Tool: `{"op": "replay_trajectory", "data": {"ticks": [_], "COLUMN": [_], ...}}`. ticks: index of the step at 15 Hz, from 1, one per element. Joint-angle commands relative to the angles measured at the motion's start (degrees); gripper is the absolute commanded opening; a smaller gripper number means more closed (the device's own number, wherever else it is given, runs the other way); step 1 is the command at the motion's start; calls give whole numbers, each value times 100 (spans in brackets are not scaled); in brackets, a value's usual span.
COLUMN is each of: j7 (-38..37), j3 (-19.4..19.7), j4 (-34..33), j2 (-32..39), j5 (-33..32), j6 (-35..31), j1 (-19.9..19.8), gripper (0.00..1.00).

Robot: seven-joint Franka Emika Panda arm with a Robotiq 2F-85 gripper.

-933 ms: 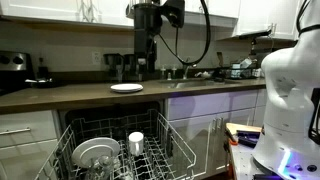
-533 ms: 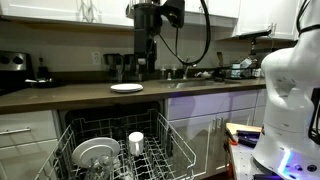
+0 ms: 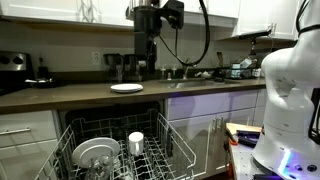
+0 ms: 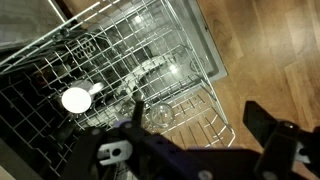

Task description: Take the white plate on the top and put it behind the white cup in the dishwasher

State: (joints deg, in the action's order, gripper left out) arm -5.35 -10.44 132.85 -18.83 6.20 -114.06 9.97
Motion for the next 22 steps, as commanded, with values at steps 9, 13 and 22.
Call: {"op": "replay_trajectory", "data": {"ticks": [9, 13, 22], "j7": [-994, -1242, -1429], "j3": [282, 470, 757], "j4": [-1141, -1607, -2267], "j2": [2080, 2573, 3249], "j5": [-3157, -4020, -4762], "j6": [87, 150, 55], "j1": [-549, -451, -416], "gripper": [100, 100, 100]}}
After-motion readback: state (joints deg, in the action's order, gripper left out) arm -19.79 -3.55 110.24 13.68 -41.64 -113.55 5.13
